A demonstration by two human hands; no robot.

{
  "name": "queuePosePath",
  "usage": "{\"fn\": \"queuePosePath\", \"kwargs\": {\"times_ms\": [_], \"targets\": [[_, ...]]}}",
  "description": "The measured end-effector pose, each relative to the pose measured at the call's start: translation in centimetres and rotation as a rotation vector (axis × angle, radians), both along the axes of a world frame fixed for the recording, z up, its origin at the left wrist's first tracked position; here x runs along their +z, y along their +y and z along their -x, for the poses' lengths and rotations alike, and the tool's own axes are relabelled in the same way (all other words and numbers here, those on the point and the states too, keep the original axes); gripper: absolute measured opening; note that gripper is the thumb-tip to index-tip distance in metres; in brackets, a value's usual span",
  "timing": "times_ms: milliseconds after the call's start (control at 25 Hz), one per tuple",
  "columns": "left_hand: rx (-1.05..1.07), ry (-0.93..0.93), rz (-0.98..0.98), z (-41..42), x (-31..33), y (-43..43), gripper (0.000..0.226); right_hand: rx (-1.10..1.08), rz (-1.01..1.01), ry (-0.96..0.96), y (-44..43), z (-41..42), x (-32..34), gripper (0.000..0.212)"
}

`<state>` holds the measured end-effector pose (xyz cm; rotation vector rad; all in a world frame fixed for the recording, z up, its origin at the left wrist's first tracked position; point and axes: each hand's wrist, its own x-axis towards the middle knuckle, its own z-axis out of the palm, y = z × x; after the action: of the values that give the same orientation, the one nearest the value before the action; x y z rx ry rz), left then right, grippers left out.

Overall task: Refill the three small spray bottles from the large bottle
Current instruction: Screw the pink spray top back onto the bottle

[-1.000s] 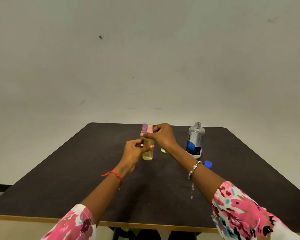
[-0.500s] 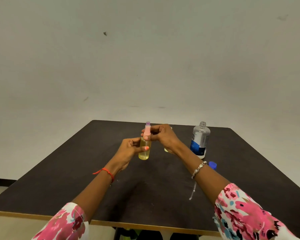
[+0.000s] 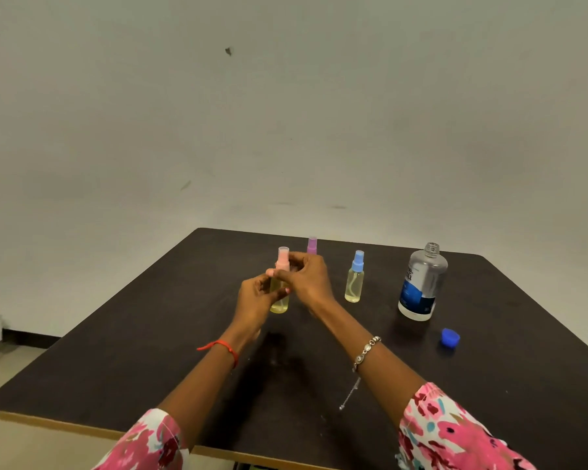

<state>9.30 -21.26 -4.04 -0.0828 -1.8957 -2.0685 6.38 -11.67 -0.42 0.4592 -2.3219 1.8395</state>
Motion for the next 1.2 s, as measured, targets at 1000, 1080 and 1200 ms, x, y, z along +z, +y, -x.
{"fn": "queuePosePath", "kwargs": {"times_ms": [1000, 1080, 1200], "targets": [[0.056, -0.267, -0.028, 4.9, -2.5, -1.9, 0.097, -0.102, -0.250, -0.011, 2.3, 3.5, -3.9, 0.040], [0.186, -0.227, 0.062, 4.3, -1.7, -1.0, 0.113, -0.154, -0.327, 0.015, 5.4, 3.1, -3.5, 0.022], [0.325, -0.061, 0.133, 3.0, -0.7, 1.4, 0.117, -0.235, -0.456, 0.025, 10.3, 2.3, -2.5, 0.013]]}}
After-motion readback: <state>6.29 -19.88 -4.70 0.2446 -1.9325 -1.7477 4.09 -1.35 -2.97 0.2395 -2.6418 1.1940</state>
